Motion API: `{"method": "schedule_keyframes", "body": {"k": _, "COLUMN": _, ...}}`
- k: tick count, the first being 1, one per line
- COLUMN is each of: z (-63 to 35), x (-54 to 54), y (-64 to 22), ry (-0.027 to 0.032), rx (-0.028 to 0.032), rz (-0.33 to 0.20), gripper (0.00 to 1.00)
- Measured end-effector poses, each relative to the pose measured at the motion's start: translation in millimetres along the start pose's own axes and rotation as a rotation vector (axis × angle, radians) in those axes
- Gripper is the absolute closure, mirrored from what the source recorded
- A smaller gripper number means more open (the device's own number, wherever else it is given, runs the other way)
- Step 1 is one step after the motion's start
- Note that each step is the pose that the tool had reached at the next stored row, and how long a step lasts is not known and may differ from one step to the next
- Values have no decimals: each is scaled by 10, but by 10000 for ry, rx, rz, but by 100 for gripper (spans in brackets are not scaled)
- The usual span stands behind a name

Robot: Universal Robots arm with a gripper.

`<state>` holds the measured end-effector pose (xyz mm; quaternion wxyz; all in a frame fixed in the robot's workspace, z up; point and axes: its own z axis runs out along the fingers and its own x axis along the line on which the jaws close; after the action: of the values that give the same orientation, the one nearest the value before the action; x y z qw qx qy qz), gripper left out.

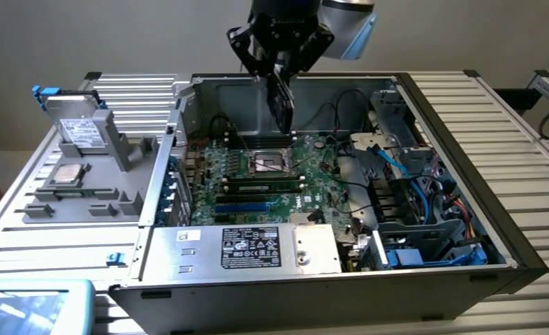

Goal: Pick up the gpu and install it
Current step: 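Insert the gpu into the slot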

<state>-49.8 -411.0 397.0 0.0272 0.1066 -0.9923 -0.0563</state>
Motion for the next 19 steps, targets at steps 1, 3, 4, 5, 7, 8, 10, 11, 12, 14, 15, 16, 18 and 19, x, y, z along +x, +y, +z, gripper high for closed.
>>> {"method": "schedule_keyframes", "body": {"k": 1, "z": 0, "x": 0, "y": 0, "ry": 21, "rx": 8, "rz": -179, "gripper": 71}}
{"method": "schedule_keyframes", "body": {"k": 3, "z": 1, "x": 0, "y": 0, "ry": 64, "rx": 23, "rz": -541, "gripper": 71}}
{"method": "schedule_keyframes", "body": {"k": 4, "z": 1, "x": 0, "y": 0, "ry": 85, "rx": 30, "rz": -720, "gripper": 71}}
{"method": "schedule_keyframes", "body": {"k": 5, "z": 1, "x": 0, "y": 0, "ry": 106, "rx": 38, "rz": -899, "gripper": 71}}
{"method": "schedule_keyframes", "body": {"k": 7, "z": 2, "x": 0, "y": 0, "ry": 149, "rx": 53, "rz": -1260, "gripper": 71}}
{"method": "schedule_keyframes", "body": {"k": 8, "z": 2, "x": 0, "y": 0, "ry": 170, "rx": 60, "rz": -1439, "gripper": 71}}
{"method": "schedule_keyframes", "body": {"k": 10, "z": 2, "x": 0, "y": -1, "ry": 213, "rx": 76, "rz": -1797, "gripper": 71}}
{"method": "schedule_keyframes", "body": {"k": 11, "z": 3, "x": 0, "y": -1, "ry": 234, "rx": 84, "rz": -1979, "gripper": 71}}
{"method": "schedule_keyframes", "body": {"k": 12, "z": 5, "x": 0, "y": -1, "ry": 255, "rx": 91, "rz": -2158, "gripper": 71}}
{"method": "schedule_keyframes", "body": {"k": 14, "z": 6, "x": 0, "y": -1, "ry": 300, "rx": 108, "rz": -2531, "gripper": 71}}
{"method": "schedule_keyframes", "body": {"k": 15, "z": 8, "x": 0, "y": -1, "ry": 321, "rx": 114, "rz": -2711, "gripper": 71}}
{"method": "schedule_keyframes", "body": {"k": 16, "z": 10, "x": 0, "y": -1, "ry": 342, "rx": 122, "rz": -2888, "gripper": 71}}
{"method": "schedule_keyframes", "body": {"k": 18, "z": 12, "x": -1, "y": -2, "ry": 384, "rx": 137, "rz": -3245, "gripper": 71}}
{"method": "schedule_keyframes", "body": {"k": 19, "z": 14, "x": -1, "y": -2, "ry": 405, "rx": 145, "rz": -3424, "gripper": 71}}
